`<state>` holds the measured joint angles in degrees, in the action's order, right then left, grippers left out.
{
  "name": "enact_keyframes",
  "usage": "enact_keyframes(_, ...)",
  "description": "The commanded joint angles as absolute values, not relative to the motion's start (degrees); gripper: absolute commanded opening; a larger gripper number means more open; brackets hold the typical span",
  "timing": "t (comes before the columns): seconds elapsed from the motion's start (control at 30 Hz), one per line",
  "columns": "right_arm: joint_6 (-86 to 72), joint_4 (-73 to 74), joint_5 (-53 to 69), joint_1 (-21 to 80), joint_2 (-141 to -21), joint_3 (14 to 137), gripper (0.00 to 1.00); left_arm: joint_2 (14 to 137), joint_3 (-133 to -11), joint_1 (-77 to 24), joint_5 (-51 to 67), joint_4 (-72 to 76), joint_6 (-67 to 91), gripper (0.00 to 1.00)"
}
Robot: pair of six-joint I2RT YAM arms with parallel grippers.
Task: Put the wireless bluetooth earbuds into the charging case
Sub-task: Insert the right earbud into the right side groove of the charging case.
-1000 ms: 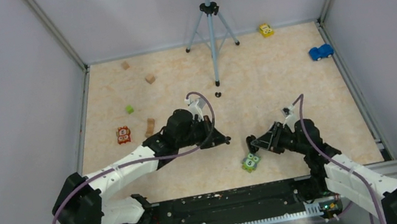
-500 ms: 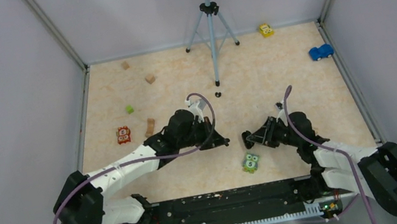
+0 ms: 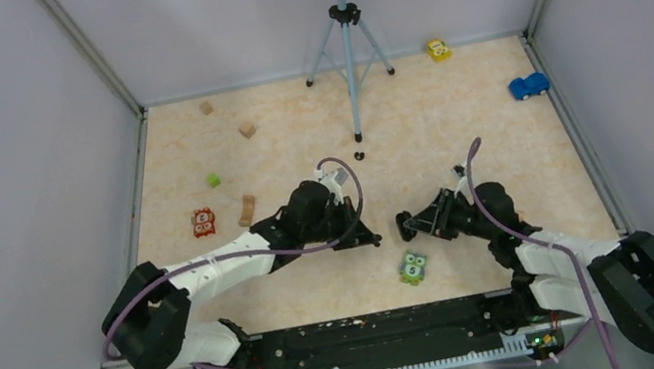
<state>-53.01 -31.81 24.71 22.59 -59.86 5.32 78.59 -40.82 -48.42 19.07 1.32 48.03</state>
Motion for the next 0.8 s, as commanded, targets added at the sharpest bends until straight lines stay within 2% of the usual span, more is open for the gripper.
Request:
enact_keyframes(0.0, -52.7, -37.3, 24.5, 22.2, -62.2, 5.1, 0.11, 79.5, -42.5, -48.6, 20.2, 5.1, 47.5, 0.0)
enact_keyframes(0.57, -52.9, -43.7, 25.7, 22.2, -69.5, 4.7, 0.11, 86.8, -40.6, -48.6, 22.4, 10.2, 48.4, 0.0)
enact_keyframes(0.77, -52.3, -43.3, 25.7, 22.1, -69.8, 4.7, 0.14, 88.6, -40.1, -48.5, 18.4, 10.8, 47.0, 0.0)
